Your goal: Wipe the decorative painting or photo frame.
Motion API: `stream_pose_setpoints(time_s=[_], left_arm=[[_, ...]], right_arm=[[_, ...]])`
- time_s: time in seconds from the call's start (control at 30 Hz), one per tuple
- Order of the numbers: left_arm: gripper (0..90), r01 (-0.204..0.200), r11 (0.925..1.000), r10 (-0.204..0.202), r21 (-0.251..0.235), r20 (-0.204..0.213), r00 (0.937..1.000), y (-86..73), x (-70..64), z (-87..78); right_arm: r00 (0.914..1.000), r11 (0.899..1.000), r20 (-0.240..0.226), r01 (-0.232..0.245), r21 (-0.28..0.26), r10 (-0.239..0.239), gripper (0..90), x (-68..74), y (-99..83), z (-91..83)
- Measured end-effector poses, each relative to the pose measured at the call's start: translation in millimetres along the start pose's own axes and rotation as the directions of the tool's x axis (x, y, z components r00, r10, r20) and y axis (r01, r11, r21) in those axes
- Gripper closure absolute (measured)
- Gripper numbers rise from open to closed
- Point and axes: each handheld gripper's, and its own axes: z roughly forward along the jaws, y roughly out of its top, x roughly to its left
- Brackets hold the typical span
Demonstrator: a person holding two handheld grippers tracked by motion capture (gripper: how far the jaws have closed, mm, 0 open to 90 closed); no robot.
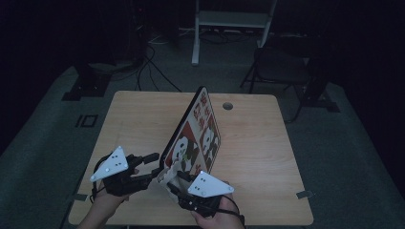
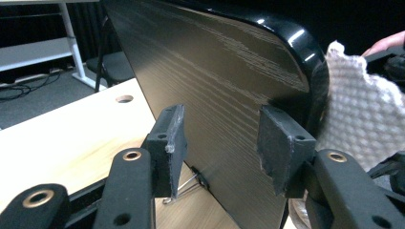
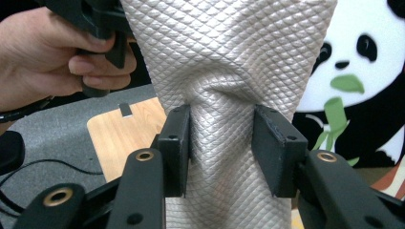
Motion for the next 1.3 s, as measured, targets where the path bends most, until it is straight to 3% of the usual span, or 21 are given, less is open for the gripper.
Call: stream_pose_setpoints(time_s=[0.23,0.67,0.97,1.3], left_arm=[[53.4,0.0,1.0,0.0,0.001,0.001,1.0,0.0,0.1,0.2],[53.5,0.005,1.0,-0.005,-0.001,-0.008,1.0,0.0,1.9,-0.9],[53.5,0.008,1.0,-0.008,-0.002,-0.007,0.9999,-0.1,2.5,-1.2],[53.4,0.012,0.9999,-0.012,-0.002,-0.012,0.9999,-0.1,3.9,-1.7]], right_arm=[[0.9999,1.0,0.008,-0.008,0.012,0.007,58.9,0.0,-6.6,0.3],[0.9984,0.995,0.013,-0.056,0.088,0.055,59.4,-3.4,-43.0,7.1],[0.9942,0.982,0.009,-0.107,0.158,0.107,59.9,-7.7,-67.9,11.1],[0.9921,0.97,0.009,-0.124,0.21,0.125,59.9,-11.8,-82.1,15.4]])
